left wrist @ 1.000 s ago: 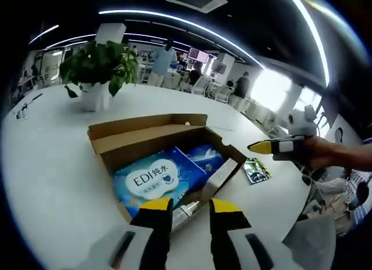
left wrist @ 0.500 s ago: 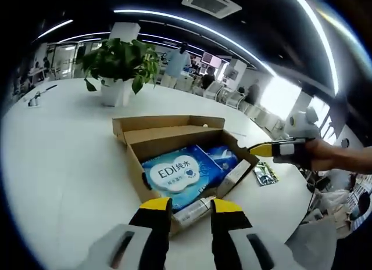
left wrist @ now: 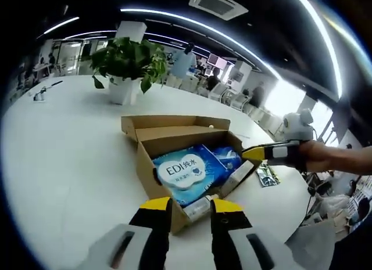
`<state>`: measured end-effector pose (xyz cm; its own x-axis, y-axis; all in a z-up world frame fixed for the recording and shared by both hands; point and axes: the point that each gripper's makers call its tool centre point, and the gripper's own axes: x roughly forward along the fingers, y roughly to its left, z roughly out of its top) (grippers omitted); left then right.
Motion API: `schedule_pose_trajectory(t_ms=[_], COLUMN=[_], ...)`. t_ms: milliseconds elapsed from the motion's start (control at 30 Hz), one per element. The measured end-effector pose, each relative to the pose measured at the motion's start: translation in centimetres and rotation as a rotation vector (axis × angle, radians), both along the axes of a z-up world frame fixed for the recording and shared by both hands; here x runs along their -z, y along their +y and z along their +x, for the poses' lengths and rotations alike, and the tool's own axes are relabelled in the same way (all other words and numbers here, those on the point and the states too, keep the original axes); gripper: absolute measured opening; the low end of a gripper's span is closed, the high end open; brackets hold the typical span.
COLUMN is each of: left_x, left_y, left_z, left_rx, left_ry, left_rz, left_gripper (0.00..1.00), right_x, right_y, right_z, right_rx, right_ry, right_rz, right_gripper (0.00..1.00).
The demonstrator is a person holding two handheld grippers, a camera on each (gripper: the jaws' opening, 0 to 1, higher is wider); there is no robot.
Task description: Operate the shoe box by opening the lid, removing the specified soft item, and placing it in the target area until the item is outside and the box remains undamaged.
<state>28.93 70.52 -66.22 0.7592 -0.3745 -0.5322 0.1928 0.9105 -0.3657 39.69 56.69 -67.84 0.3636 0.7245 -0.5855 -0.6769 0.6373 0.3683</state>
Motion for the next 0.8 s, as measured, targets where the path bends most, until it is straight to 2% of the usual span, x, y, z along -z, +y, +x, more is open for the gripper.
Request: schedule_pose_trajectory(t_ms=[333, 733, 800], left_x=[-0.6, -1.2, -1.3], left_y=[0.3, 1.3, 1.4], left_z=[-1.0, -1.4, -1.5], left_rx=[-0.024, -0.051, -0.054], left_ry=[0.000, -0.015, -0.017], left_rz=[-0.013, -0.019, -0.018], left_gripper=[0.26, 0.26, 0.26], right_x=[1.8, 4.6, 4.8], right_y=[1.3, 2.7, 3.0], right_z=[0.2, 3.2, 3.2], right_rx=[-0.020, -0.020, -0.025], right_ry=[0.023, 0.037, 0.045], right_rz=[-0.048, -0.081, -0.083], right_gripper=[0.18, 0.18, 0.18])
